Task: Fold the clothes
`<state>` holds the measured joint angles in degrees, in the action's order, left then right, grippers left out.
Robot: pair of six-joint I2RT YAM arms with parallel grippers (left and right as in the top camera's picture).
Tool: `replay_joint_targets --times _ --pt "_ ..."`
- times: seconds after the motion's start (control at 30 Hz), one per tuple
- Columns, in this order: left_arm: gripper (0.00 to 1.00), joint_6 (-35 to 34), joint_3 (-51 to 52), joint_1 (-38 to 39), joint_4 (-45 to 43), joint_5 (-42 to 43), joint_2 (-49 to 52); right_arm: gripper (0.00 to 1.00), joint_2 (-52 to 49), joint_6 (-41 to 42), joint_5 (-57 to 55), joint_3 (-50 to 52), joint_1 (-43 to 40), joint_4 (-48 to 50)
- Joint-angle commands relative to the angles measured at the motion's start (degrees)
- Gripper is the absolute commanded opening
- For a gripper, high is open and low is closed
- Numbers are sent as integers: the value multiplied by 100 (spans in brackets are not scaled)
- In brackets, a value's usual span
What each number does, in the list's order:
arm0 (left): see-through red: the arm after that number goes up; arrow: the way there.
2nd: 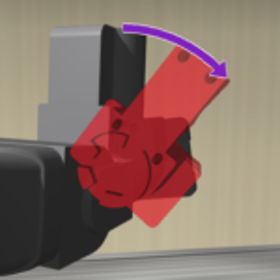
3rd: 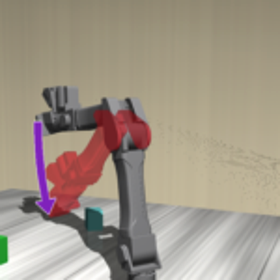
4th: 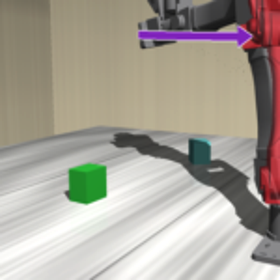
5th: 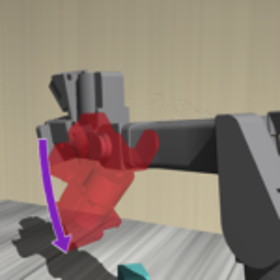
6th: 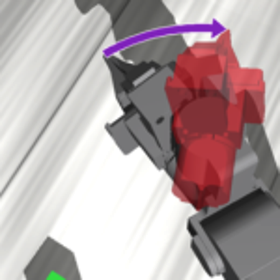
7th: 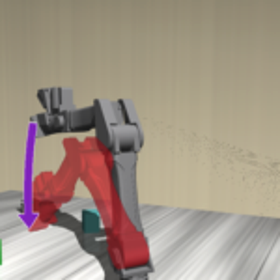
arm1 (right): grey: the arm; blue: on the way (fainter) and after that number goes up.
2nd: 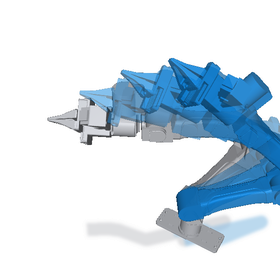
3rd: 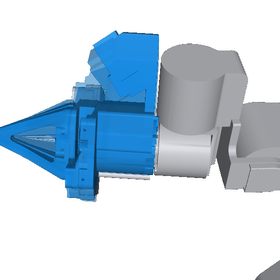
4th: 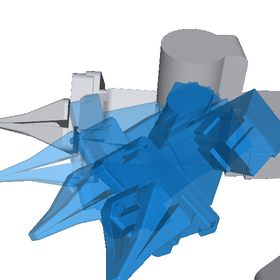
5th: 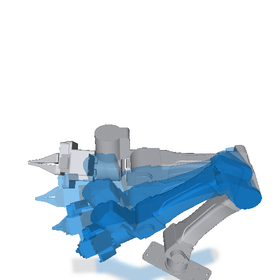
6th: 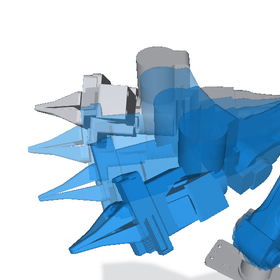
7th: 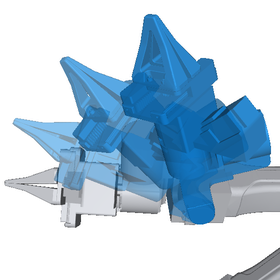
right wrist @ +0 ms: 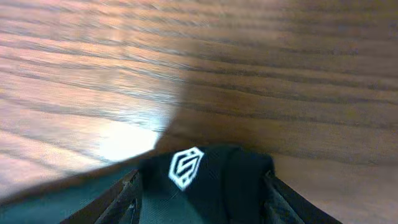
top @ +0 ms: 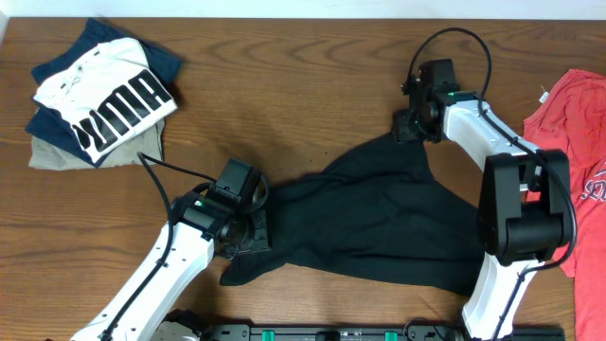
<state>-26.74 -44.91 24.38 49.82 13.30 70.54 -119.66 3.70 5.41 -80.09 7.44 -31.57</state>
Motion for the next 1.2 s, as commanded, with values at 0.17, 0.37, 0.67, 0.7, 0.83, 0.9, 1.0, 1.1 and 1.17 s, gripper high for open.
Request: replay_joint_targets --times 0.17,0.37,0.67,0.7,0.83,0.9,1.0,1.1,1.17 --pt "54 57 -31 -31 -116 -50 20 1 -192 297 -195 -118 48 -9" --pt "54 57 -31 -31 -116 -52 20 1 269 295 -195 -1342 173 -70" --pt "54 57 -31 -31 -111 -50 20 68 317 291 -203 -2734 756 1200" --pt "54 57 -31 -31 -114 -50 20 98 302 286 -238 -2708 824 1086" --pt "54 59 -31 -31 -160 -55 20 99 308 227 -879 -2688 898 -26" --pt "55 59 -31 -31 -214 -55 20 99 358 227 -1250 -2688 890 -826" --pt "59 59 -31 -31 -356 -55 20 99 450 688 -1720 -2688 772 -2288" --pt "64 61 -31 -33 -568 -57 20 99 463 1163 -1840 -2688 546 -3368" --pt "64 59 -31 -33 -737 -61 20 99 455 1075 -1519 -2647 358 -3912"
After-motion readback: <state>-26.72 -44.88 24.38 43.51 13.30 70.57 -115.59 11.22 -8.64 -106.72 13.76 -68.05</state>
